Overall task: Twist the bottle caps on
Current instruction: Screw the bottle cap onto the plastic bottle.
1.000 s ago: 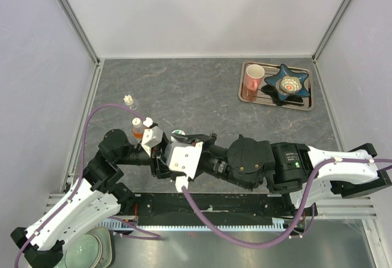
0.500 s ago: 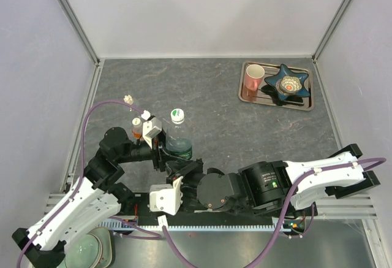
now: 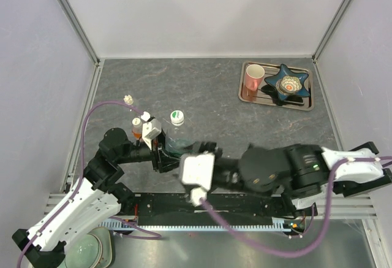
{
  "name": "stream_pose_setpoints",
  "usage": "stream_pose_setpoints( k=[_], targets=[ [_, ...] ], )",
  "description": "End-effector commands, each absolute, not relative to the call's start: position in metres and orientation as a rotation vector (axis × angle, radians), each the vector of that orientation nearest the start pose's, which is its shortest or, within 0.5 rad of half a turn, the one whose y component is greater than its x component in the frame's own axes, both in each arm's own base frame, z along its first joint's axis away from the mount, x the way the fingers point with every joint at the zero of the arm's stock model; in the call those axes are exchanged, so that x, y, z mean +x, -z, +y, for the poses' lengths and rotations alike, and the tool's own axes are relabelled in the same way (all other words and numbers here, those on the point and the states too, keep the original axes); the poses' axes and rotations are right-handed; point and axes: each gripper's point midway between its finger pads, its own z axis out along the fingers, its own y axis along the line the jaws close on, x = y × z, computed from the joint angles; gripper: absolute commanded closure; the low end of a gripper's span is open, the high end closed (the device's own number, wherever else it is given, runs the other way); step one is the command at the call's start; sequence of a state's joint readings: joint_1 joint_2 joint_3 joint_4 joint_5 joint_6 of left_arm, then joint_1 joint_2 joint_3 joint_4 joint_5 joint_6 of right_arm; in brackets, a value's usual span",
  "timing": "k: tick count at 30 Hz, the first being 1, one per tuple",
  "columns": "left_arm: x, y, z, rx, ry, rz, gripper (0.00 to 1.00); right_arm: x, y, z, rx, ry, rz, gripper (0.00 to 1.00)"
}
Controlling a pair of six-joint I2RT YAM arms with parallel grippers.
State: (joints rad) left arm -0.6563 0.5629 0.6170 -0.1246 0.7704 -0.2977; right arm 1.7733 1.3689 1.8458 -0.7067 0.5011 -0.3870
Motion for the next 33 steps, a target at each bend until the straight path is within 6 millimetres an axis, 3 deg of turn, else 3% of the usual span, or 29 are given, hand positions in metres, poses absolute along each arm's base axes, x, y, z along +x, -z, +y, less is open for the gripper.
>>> stream_pose_setpoints(
  k=[1, 2, 3, 6, 9, 10, 11, 13, 14, 15, 17, 28, 33],
  targets=[
    [0.089, -0.288, -0.24, 1.024, 1.325, 1.416, 0.94, 0.022, -0.527, 0.333, -1.206, -0.903, 1.136, 0.31],
    [0.087, -0.287, -0.24, 1.038, 1.329, 1.408, 0.94, 0.025, -0.535, 0.328, -1.182, -0.937, 1.13, 0.28],
    [0.083, -0.288, -0.24, 1.063, 1.343, 1.389, 0.94, 0.041, -0.544, 0.323, -1.134, -0.934, 1.136, 0.26],
    [0.072, -0.291, -0.24, 1.127, 1.375, 1.33, 0.96, 0.05, -0.564, 0.316, -1.096, -1.003, 1.086, 0.19],
    [0.063, -0.294, -0.24, 1.193, 1.397, 1.278, 0.97, 0.05, -0.575, 0.328, -1.114, -1.078, 1.046, 0.16],
    [0.063, -0.297, -0.24, 1.214, 1.387, 1.256, 0.98, 0.052, -0.569, 0.344, -1.139, -1.103, 1.063, 0.15],
    [0.062, -0.297, -0.24, 1.232, 1.386, 1.246, 0.98, 0.039, -0.575, 0.346, -1.2, -1.193, 1.003, 0.15],
    [0.057, -0.302, -0.239, 1.283, 1.381, 1.197, 0.98, 0.056, -0.567, 0.358, -1.222, -1.276, 1.062, 0.15],
    [0.055, -0.303, -0.239, 1.301, 1.381, 1.177, 0.98, 0.044, -0.57, 0.355, -1.291, -1.377, 1.014, 0.14],
    [0.051, -0.304, -0.238, 1.323, 1.392, 1.155, 0.98, 0.058, -0.566, 0.355, -1.296, -1.406, 1.041, 0.12],
    [0.048, -0.306, -0.237, 1.338, 1.397, 1.141, 0.98, 0.062, -0.56, 0.365, -1.321, -1.514, 1.065, 0.11],
    [0.036, -0.307, -0.232, 1.372, 1.432, 1.109, 0.98, 0.035, -0.544, 0.371, -1.524, -1.772, 0.892, 0.21],
    [0.033, -0.309, -0.231, 1.372, 1.441, 1.102, 0.98, 0.034, -0.531, 0.375, -1.556, -1.831, 0.89, 0.23]
  ],
)
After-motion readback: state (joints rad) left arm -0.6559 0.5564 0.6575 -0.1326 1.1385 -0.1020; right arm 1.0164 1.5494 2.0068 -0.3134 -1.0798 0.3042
